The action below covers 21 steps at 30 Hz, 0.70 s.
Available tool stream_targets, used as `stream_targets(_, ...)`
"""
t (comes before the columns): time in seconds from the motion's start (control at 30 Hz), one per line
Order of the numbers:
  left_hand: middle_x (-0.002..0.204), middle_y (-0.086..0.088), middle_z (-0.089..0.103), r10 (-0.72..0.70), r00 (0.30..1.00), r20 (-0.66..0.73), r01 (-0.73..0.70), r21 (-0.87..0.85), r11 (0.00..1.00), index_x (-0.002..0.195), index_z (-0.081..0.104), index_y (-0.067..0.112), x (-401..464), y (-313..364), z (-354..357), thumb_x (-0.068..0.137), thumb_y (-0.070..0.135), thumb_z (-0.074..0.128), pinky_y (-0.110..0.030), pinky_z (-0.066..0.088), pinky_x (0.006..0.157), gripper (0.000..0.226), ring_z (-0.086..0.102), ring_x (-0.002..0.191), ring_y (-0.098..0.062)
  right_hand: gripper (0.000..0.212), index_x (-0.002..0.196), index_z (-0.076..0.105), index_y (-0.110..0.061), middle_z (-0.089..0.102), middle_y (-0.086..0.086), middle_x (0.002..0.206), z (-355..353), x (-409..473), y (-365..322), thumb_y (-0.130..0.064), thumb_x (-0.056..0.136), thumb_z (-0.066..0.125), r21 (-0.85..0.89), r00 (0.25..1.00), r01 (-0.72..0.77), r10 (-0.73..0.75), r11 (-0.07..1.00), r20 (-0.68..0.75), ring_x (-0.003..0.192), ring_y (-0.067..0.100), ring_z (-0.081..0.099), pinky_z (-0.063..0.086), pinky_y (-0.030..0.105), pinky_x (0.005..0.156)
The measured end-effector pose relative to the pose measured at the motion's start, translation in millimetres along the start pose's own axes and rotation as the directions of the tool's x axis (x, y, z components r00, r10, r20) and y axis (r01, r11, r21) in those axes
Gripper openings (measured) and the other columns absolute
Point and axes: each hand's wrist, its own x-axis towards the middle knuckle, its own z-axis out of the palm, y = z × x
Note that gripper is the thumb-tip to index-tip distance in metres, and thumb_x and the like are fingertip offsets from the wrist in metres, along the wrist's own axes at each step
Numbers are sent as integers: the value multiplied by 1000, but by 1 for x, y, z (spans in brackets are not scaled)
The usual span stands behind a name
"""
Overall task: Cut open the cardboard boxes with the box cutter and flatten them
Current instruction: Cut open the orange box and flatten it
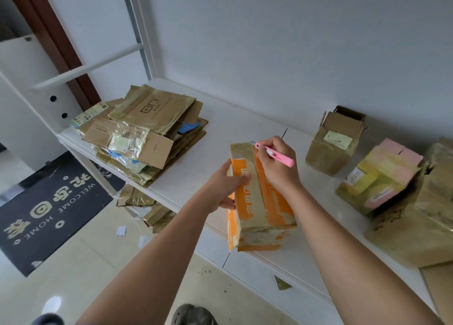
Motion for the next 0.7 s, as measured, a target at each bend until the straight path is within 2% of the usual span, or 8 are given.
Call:
stream_targets(0.07, 104, 1, 70, 1, 1000, -2, -1, 4, 1000, 145, 32, 45, -2, 1, 0, 91, 36, 67, -41, 62, 65, 65, 75, 84, -21, 10, 94, 58, 2, 70, 11, 98, 1, 1, 1, -8, 96, 59, -42, 999, 45, -44, 998, 22, 82, 5, 65, 51, 9, 62)
stream_targets(0.2, 106, -1, 70, 2, 1000, -21, -2, 14, 1000, 147, 30, 45, -5, 1, 2, 92, 36, 66, -43, 62, 69, 66, 74, 87, -22, 9, 94, 57, -2, 66, 8, 87, 2, 2, -1, -11, 97, 59, -126, 990, 123, -113, 984, 87, 75, 18, 66, 49, 16, 57)
stream_targets(0.37, 103, 0, 70, -5, 999, -40, 5, 5, 1000, 149, 28, 42, -7, 2, 4, 93, 35, 65, -42, 62, 65, 68, 74, 85, -21, 12, 95, 56, 0, 68, 16, 90, -1, 1, -5, -12, 96, 59, -163, 989, 114, -96, 980, 112, 74, 23, 67, 55, 35, 60)
stream_targets(0.53, 102, -1, 70, -2, 999, -45, 2, 2, 1000, 149, 29, 41, -9, 4, 6, 93, 34, 65, -42, 62, 65, 67, 74, 84, -21, 10, 93, 55, -4, 69, 14, 93, -7, -3, -9, -12, 96, 59, -160, 987, 70, -45, 985, 153, 74, 19, 66, 52, 26, 58)
stream_targets(0.63, 101, -1, 71, 3, 999, -51, -3, -1, 1000, 147, 31, 41, -11, 4, 6, 93, 33, 65, -41, 62, 62, 65, 75, 82, -20, 9, 92, 54, -5, 68, 14, 92, -11, -9, -12, -12, 96, 59, -149, 984, 43, -16, 988, 180, 74, 20, 65, 52, 30, 58)
stream_targets(0.7, 101, -2, 72, 3, 999, -52, -3, -6, 1000, 146, 33, 40, -13, 4, 7, 93, 33, 65, -42, 62, 64, 62, 75, 81, -21, 9, 90, 52, -7, 67, 13, 92, -13, -14, -15, -11, 96, 58, -134, 981, 31, -4, 991, 196, 76, 19, 66, 50, 23, 56)
